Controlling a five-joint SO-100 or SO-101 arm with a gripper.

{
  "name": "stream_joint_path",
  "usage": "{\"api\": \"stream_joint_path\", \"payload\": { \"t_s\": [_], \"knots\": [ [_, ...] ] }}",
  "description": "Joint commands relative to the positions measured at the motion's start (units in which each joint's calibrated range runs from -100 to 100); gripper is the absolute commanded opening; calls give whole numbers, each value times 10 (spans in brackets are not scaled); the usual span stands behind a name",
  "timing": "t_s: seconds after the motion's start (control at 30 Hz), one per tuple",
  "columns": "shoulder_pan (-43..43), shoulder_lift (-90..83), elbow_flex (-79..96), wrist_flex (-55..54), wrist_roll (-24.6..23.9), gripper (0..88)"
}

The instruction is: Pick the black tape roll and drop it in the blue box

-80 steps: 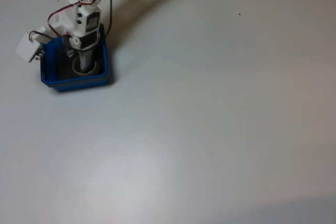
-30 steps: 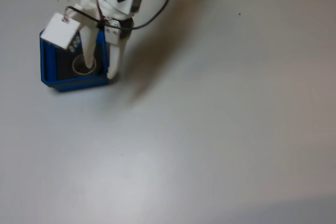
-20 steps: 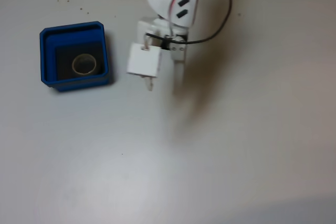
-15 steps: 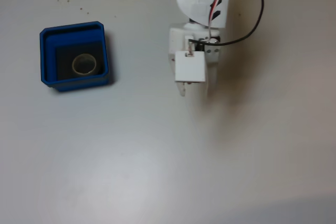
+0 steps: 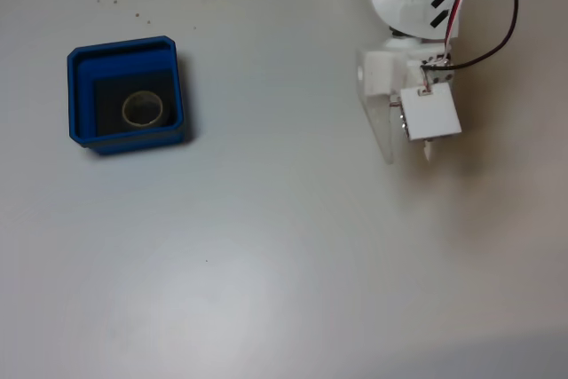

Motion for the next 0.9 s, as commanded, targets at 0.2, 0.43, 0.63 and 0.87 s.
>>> {"api": "stream_joint_path", "payload": {
  "t_s": [0.2, 0.43, 0.63, 0.87],
  "knots": [
    [-1, -107, 0, -2, 1, 193],
    [-1, -204, 86, -2, 2, 193],
    [-1, -295, 211, -2, 2, 193],
    [-1, -386, 332, -2, 2, 193]
  ]
}}
